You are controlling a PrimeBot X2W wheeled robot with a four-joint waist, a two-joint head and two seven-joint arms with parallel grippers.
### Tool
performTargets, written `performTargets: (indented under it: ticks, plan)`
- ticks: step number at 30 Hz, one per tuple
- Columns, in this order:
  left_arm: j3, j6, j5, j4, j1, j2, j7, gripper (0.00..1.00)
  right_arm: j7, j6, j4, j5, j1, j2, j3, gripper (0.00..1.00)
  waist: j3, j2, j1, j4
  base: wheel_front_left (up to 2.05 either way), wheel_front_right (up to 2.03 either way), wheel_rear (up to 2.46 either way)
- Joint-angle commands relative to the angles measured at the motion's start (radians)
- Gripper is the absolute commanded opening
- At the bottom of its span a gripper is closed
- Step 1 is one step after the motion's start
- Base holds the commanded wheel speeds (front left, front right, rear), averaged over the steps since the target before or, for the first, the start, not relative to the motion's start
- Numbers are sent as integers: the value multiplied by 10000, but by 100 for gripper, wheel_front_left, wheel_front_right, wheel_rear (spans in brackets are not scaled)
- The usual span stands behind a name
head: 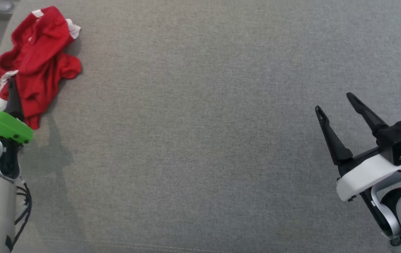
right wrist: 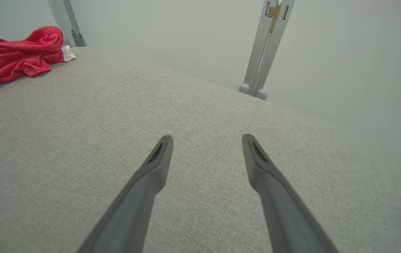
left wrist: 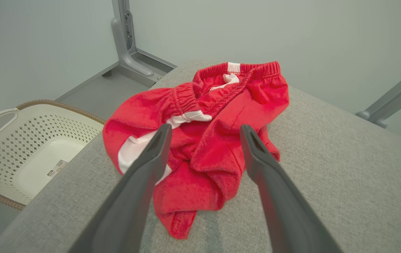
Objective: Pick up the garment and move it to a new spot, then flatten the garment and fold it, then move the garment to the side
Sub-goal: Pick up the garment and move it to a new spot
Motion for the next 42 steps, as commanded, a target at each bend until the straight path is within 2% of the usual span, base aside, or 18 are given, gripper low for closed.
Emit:
performTargets:
  ticks: [1, 10, 11, 12, 16, 20, 26, 29, 31, 34, 40, 42]
  plan:
    - [9, -26, -95, 214, -359, 174, 23, 100, 101, -17, -232, -86, -45, -100, -110, 100, 1126, 0, -1, -1027, 0, 0, 0]
    - [46, -27, -499, 1936, -1199, 667, 642, 100, 362, -17, -1212, -136, 451, -45, -594, 100, 1757, 0, -1, -1665, 0, 0, 0]
    - [22, -27, -484, 2077, -1299, 701, 704, 39, 354, -17, -1265, -139, 485, -26, -643, 100, 1783, 0, -1, -1697, 0, 0, 0]
    - [18, -27, -511, 2187, -1350, 724, 733, 0, 335, -17, -1286, -150, 502, -11, -659, 100, 1787, 0, -1, -1721, 0, 0, 0]
    - [-242, -29, -447, 2399, -1448, 728, 810, 0, 176, -17, -1108, -121, 593, 193, -687, 100, 1597, 0, -1, -1735, 0, 0, 0]
    - [-609, -29, -311, 2002, -1583, 1104, 467, 0, -211, -18, -672, -4, 444, 467, -507, 100, 1075, 0, -1, -1670, 0, 0, 0]
    - [-1323, -28, -372, 634, -1827, 1868, -58, 0, -948, -17, 421, 199, 198, 944, -187, 100, -51, 0, -1, -1581, 0, 0, 0]
    - [-1811, -28, -418, -411, -2170, 2266, 126, 0, -1374, -18, 1016, 318, 104, 1208, -80, 100, -654, 0, -1, -1611, 0, 0, 0]
    - [-2173, -28, -381, -1090, -2299, 2296, 294, 0, -1590, -17, 1375, 370, 124, 1324, -46, 100, -1027, 0, -1, -1638, 0, 0, 0]
    - [-2644, -26, -378, -2493, -2696, 2055, 599, 0, -1961, -17, 1940, 457, 240, 1533, -63, 100, -1638, 0, -1, -1730, 0, 0, 0]
    - [-3276, 160, -493, -4483, -2474, 973, 1025, 0, -2237, -17, 2306, 412, 339, 1786, -74, 100, -2158, 0, -1, -2195, 0, 0, 0]
    - [-3663, 315, -206, -5016, -2299, 621, 1093, 0, -2260, -17, 2339, 381, 365, 1816, -70, 100, -2198, 0, -1, -2389, 0, 0, 0]
